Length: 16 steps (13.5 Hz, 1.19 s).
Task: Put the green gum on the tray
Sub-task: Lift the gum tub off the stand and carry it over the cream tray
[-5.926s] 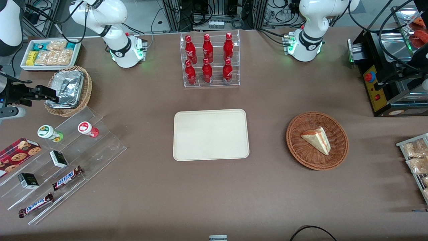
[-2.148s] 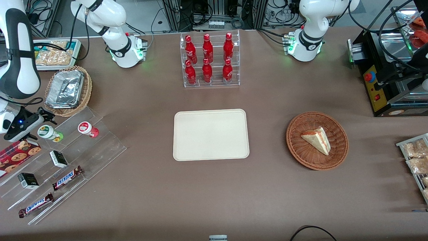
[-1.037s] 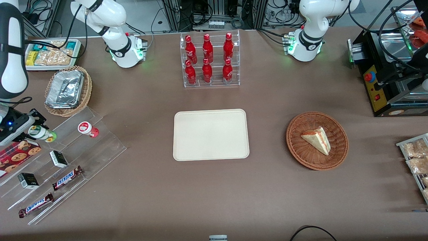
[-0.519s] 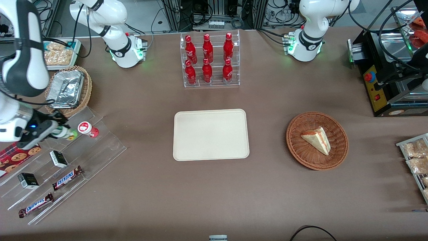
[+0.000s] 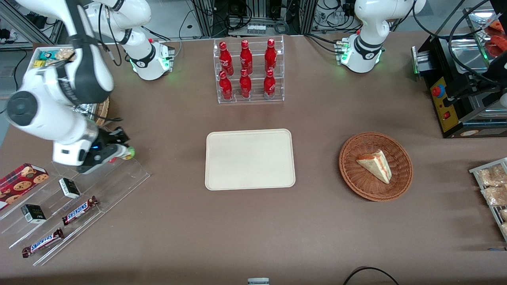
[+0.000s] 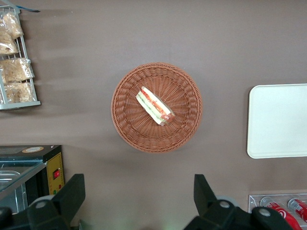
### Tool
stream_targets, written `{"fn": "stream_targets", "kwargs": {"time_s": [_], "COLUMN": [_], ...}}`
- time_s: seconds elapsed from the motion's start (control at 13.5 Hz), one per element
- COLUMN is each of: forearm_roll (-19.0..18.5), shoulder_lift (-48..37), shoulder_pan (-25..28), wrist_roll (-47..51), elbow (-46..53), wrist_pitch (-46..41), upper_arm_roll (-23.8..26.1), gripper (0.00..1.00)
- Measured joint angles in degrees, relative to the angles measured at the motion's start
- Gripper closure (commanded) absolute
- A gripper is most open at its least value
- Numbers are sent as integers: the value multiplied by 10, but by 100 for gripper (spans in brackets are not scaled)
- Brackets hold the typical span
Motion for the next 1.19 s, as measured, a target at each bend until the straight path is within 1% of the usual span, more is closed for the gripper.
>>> {"fn": "stream_targets", "kwargs": {"time_s": [0.37,0.67,0.96,1.19], "forearm_roll": [0,0,0,0], "shoulder_lift": [16,48,108,159], "shoulder_pan": [111,192,255,290], "wrist_roll": [200,362,506,598], "elbow": [-1,-1,42,81], "wrist_pitch": [3,42,59,79], "upper_arm_roll": [0,1,1,1], "gripper": [100,100,100,100]}}
